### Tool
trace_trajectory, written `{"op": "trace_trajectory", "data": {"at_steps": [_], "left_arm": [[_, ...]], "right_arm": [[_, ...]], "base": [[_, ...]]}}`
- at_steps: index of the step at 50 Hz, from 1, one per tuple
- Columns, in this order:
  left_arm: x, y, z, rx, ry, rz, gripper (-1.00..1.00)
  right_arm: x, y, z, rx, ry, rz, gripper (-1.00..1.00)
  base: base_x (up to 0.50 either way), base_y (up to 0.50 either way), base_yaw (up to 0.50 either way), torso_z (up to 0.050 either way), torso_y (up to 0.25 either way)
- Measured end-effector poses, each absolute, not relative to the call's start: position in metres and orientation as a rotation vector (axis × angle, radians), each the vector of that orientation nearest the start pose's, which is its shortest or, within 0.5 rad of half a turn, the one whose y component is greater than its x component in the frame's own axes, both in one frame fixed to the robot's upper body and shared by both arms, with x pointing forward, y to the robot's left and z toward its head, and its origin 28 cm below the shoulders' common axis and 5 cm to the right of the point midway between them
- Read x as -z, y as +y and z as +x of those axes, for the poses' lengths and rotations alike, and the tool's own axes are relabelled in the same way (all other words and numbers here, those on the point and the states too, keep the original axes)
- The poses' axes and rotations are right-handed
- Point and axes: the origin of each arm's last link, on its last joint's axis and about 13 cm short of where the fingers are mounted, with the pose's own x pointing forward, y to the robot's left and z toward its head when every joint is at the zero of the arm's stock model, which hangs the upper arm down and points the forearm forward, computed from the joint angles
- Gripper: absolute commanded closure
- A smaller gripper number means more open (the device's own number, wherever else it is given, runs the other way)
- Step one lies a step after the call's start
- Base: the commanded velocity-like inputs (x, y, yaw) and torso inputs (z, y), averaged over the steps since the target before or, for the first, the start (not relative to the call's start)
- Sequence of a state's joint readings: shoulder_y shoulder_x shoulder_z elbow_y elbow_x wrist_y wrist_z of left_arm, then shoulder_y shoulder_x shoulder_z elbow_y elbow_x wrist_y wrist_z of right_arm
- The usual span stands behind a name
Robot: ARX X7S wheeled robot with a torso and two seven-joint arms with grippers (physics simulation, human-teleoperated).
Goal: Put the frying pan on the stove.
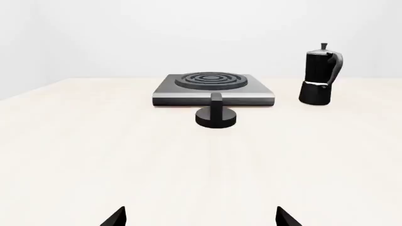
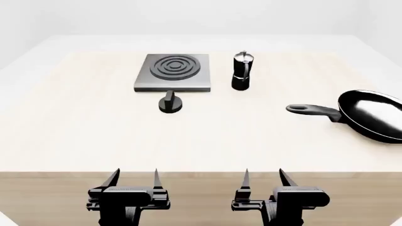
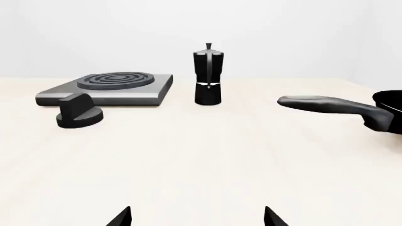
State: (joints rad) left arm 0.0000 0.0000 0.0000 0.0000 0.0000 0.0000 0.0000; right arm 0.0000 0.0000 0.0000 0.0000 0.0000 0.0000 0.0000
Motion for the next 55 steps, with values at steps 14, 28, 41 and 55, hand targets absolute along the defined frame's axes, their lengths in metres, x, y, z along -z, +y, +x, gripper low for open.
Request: {"op": "trace_trajectory", "data": {"at_steps": [14,28,41,55], "left_arm": [[-0.028,0.207,0.208,0.000,-0.042,0.013,-1.00],[-0.043,0.208,0.205,-0.004,-0.084,0.030,-1.00],[-0.049,0.209,0.204,-0.010,-0.098,0.030,-1.00],[-0.050,0.209,0.204,-0.012,-0.101,0.029,-1.00]], "right_arm": [[-0.032,-0.098,0.208,0.016,-0.032,-0.023,-1.00],[-0.048,-0.100,0.207,0.022,-0.078,-0.025,-1.00],[-0.056,-0.100,0.207,0.017,-0.105,-0.018,-1.00],[-0.061,-0.099,0.208,0.012,-0.119,-0.012,-1.00]], "base": [[0.00,0.00,0.00,0.000,0.000],[0.11,0.00,0.00,0.000,0.000],[0.27,0.00,0.00,0.000,0.000],[0.38,0.00,0.00,0.000,0.000]]}}
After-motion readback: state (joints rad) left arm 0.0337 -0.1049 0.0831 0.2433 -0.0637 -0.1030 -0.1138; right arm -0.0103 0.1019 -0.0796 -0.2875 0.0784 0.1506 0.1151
